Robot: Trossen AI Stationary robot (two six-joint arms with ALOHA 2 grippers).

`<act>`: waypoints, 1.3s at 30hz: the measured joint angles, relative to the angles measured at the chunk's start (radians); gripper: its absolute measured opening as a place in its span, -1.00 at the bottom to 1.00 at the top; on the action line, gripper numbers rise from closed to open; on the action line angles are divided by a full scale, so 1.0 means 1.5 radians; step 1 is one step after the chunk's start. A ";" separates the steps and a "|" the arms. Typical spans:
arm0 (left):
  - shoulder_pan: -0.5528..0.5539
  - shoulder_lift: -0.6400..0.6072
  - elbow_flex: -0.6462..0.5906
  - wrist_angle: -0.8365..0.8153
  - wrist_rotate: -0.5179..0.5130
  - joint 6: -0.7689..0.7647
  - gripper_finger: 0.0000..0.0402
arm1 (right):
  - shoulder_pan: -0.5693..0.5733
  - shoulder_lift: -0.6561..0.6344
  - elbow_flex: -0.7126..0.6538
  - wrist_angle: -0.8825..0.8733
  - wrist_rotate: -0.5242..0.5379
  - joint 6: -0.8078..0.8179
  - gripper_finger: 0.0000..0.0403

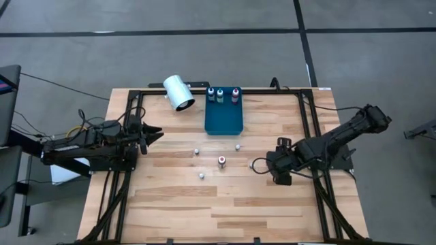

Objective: Pick & Place food coloring
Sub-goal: Put the large orange food coloring bottle into the blue bin

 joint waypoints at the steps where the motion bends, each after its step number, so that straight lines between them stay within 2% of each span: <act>1: 0.000 0.000 0.000 -0.001 0.000 0.000 -0.27 | -0.005 0.004 0.000 0.000 -0.001 -0.001 0.10; 12: 0.000 0.000 0.000 -0.002 0.000 0.003 -0.27 | -0.032 0.017 -0.032 0.049 -0.020 -0.029 0.13; 21: 0.000 0.000 0.000 -0.002 0.000 0.005 -0.28 | -0.039 0.016 -0.068 0.085 -0.026 -0.028 0.06; 28: 0.000 0.000 0.000 -0.002 0.000 0.005 -0.28 | -0.039 0.016 -0.068 0.091 -0.033 -0.028 -0.06; 36: 0.000 0.000 0.000 -0.001 0.000 0.005 -0.28 | -0.039 0.015 -0.068 0.090 -0.036 -0.028 -0.35; 39: 0.000 0.000 0.000 -0.001 0.000 0.005 -0.28 | -0.039 0.015 -0.068 0.090 -0.036 -0.028 -0.36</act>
